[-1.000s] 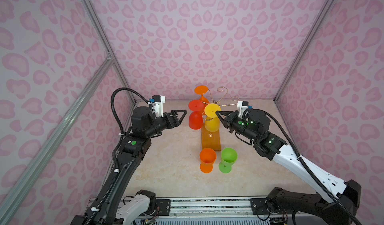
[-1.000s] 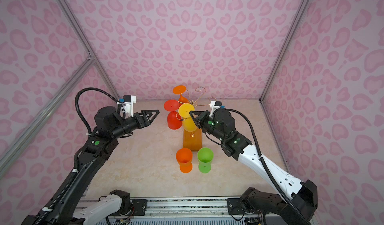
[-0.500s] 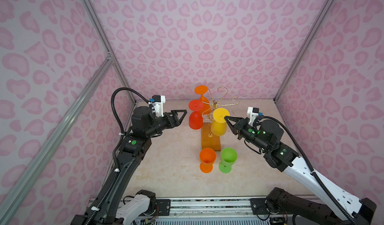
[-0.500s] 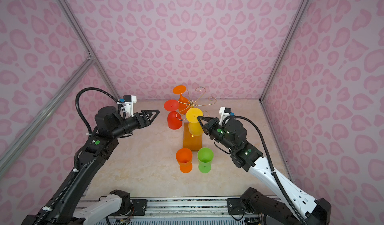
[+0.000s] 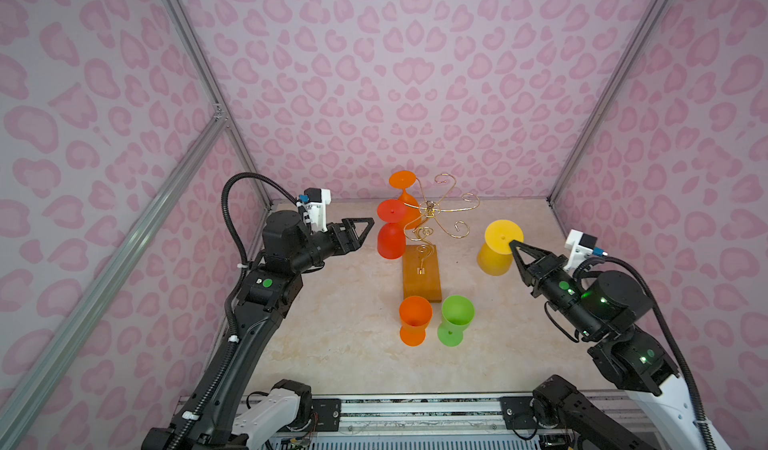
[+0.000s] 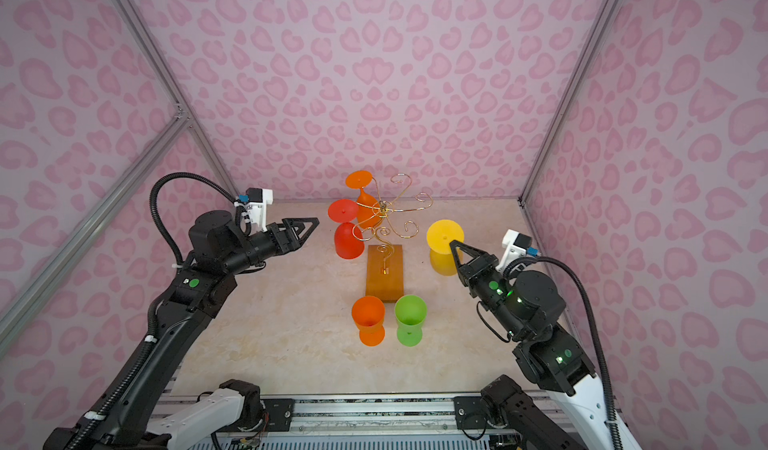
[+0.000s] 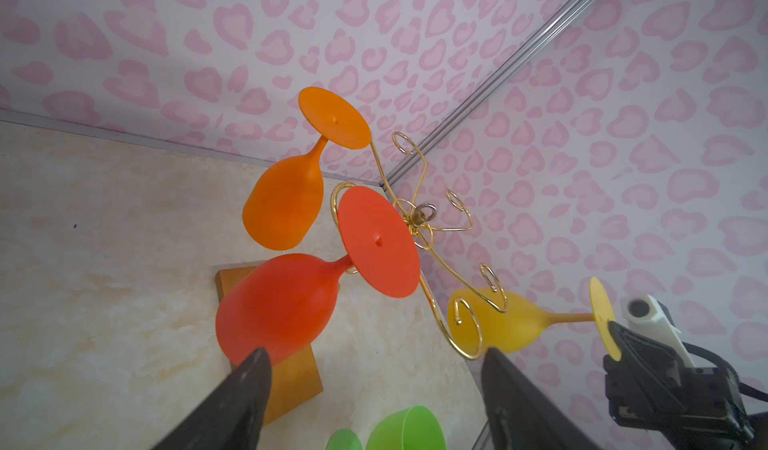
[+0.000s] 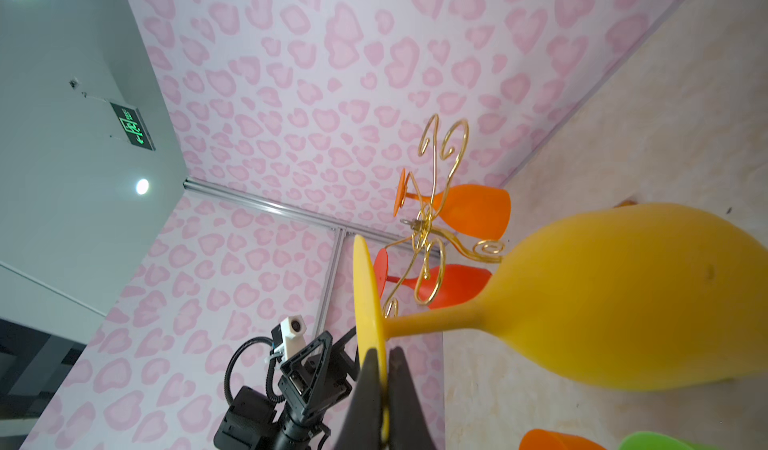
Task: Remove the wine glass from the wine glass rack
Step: 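Lift the yellow glass off its hook and pull it away with the right gripper, then raise the yellow glass toward the left gripper while the left gripper closes on its bowl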
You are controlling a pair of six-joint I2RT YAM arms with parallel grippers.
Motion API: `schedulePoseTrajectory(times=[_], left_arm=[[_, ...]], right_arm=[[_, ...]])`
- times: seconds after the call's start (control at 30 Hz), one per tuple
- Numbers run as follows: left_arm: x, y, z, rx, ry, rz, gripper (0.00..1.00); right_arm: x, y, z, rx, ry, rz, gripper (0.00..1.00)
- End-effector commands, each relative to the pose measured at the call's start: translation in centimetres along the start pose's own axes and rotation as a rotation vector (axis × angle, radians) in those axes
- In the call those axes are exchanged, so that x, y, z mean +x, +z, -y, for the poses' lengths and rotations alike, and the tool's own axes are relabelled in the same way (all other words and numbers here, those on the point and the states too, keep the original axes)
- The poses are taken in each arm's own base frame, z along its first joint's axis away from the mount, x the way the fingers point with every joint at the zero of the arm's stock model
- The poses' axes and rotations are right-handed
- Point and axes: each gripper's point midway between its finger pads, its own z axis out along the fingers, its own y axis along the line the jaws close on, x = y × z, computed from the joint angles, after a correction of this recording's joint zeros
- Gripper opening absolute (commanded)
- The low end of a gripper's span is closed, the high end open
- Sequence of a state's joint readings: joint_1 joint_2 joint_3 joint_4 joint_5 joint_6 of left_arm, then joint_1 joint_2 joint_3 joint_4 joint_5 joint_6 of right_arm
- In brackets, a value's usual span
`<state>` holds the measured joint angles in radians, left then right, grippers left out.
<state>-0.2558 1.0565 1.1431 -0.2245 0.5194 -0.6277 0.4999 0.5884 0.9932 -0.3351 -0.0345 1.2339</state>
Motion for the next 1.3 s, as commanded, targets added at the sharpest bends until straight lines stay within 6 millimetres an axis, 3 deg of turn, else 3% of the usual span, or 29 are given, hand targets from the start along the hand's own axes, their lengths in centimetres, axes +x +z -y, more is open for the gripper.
schedulePoseTrajectory(times=[0.0, 0.1, 0.23, 0.47, 0.7, 1.03, 1.27], left_arm=[[-0.7, -0.1, 0.7, 0.023, 0.022, 0.019, 0.81], [-0.9, -0.1, 1.1, 0.044, 0.027, 0.027, 0.81], [-1.4, -0.2, 2.4, 0.103, 0.046, 0.046, 0.82], [-3.0, -1.4, 6.8, 0.3, 0.126, 0.097, 0.82], [-4.3, -1.8, 9.9, 0.469, 0.174, 0.14, 0.82], [-4.3, 0.5, 12.1, 0.615, 0.184, 0.133, 0.82], [-4.3, 2.1, 12.8, 0.67, 0.157, 0.125, 0.82]], right_arm=[[-2.2, -2.1, 0.5, 0.071, -0.123, 0.099, 0.0], [-3.6, -3.3, -2.1, -0.007, -0.167, 0.161, 0.0], [-3.8, -3.2, -5.8, -0.175, -0.191, 0.176, 0.0], [-2.0, -0.7, -11.7, -0.441, -0.21, 0.072, 0.0], [0.0, 1.1, -16.6, -0.694, -0.172, -0.054, 0.0], [4.1, 3.9, -19.1, -0.894, -0.025, -0.248, 0.0], [5.9, 5.2, -18.9, -0.954, 0.082, -0.328, 0.0]])
